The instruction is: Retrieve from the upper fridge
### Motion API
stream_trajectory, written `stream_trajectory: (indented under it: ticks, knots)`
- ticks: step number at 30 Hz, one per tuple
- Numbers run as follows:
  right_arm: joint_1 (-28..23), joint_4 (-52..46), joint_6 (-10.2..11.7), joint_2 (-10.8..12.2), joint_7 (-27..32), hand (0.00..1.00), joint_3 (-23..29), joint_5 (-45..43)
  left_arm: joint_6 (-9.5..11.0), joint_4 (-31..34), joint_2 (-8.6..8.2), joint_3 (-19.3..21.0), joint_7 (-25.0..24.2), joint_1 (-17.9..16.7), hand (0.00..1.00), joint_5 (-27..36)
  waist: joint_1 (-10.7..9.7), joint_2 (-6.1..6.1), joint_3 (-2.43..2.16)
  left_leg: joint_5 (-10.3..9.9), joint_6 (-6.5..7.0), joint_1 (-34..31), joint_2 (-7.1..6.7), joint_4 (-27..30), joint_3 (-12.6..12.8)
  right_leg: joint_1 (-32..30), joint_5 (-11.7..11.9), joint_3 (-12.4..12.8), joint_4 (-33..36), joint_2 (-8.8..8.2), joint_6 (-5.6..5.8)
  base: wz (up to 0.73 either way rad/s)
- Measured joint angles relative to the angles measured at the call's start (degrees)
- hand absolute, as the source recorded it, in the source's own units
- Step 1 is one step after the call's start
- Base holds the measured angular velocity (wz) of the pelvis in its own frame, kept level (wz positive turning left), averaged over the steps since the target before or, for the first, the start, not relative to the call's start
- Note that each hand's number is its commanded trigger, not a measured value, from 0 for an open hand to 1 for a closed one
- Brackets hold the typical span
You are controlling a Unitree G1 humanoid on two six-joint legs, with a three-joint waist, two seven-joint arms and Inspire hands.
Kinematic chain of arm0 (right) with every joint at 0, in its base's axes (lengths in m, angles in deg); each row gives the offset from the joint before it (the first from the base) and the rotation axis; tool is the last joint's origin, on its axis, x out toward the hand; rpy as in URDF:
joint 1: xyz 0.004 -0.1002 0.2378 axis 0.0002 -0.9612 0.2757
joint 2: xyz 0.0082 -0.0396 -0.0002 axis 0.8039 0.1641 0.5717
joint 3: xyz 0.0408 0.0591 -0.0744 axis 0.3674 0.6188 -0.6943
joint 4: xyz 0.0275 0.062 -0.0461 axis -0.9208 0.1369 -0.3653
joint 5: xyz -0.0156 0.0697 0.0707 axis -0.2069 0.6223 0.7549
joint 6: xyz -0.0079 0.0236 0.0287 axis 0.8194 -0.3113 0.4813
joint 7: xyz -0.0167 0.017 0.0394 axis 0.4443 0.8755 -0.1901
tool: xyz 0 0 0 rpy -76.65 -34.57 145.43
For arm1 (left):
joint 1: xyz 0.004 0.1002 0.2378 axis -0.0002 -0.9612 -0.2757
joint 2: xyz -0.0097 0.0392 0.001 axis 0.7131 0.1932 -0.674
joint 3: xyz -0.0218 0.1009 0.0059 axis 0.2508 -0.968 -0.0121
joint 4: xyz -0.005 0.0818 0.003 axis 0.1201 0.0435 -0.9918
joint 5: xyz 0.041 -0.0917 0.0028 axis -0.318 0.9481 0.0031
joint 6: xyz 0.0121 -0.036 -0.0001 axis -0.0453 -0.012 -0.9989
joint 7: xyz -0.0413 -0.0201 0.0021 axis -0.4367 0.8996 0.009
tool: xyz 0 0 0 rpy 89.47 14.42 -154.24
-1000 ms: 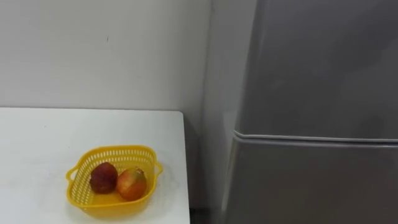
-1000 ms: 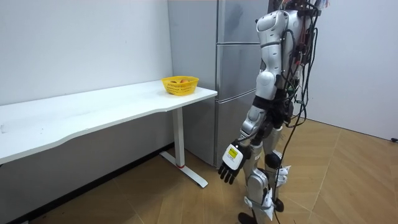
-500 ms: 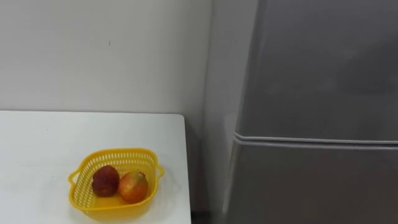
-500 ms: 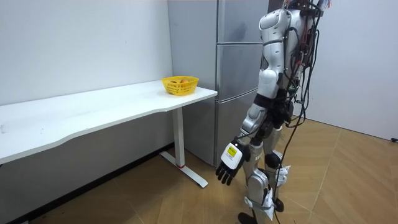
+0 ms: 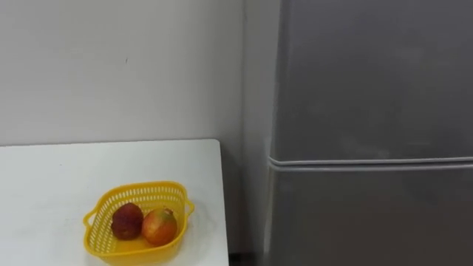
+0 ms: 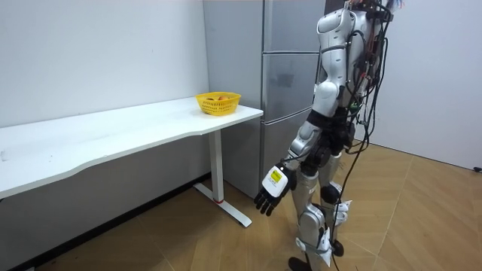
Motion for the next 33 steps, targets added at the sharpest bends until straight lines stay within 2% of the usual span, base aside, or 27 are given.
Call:
stream_trajectory:
  ticks: [3, 8, 14, 22, 33]
  knots:
    - [-0.55, 6.08, -1.01, 1.8, -1.48, 0.0, -0.89, 1.18, -0.03, 0.78, 0.0, -0.2, -0.09, 0.11, 0.0, 0.57, 0.08, -0.26, 0.08, 0.0, 0.0, -0.03, -0.07, -0.02, 0.0, -0.01, -0.03, -0.04, -0.15, -0.08, 0.05, 0.0]
    - [-0.16, 16.9, -2.04, 3.08, -3.4, 0.0, -1.71, 2.17, -0.08, 1.97, -0.12, -0.29, -0.07, -0.02, 0.0, 0.71, 0.13, -0.07, 0.09, 0.0, 0.01, -0.12, -0.21, -0.08, 0.08, -0.07, -0.09, 0.01, -0.16, -0.16, 0.15, 0.0]
    - [-0.14, 21.89, -2.94, 3.13, -5.63, 0.0, -3.21, 1.91, -0.09, 2.03, -0.19, -0.31, -0.13, 0.27, 0.0, 0.71, 0.0, 0.81, 0.12, 0.0, 0.02, 0.01, -0.21, -0.07, 0.09, 0.1, -0.12, -0.06, -0.21, -0.14, 0.17, 0.0]
    - [0.24, 29.32, -3.32, 3.18, -10.43, 0.0, -6.74, 2.01, 0.15, 0.85, -0.35, -0.63, -0.32, 0.77, 0.0, 0.68, 0.3, 0.69, 0.18, 0.0, 0.02, -0.14, -0.22, -0.02, 0.05, -0.12, -0.24, 0.04, -0.11, -0.17, 0.17, 0.0]
    - [-0.06, 40.01, -3.69, 3.13, -21.6, 0.0, -9.68, 0.65, 0.99, -0.42, -0.31, -0.43, -1.29, 0.7, 0.0, 0.62, 0.31, 0.57, 0.22, -0.01, 0.01, 2.09, -0.23, -0.49, 0.24, 1.97, -0.28, 0.05, -1.2, -0.13, 0.17, -0.01]
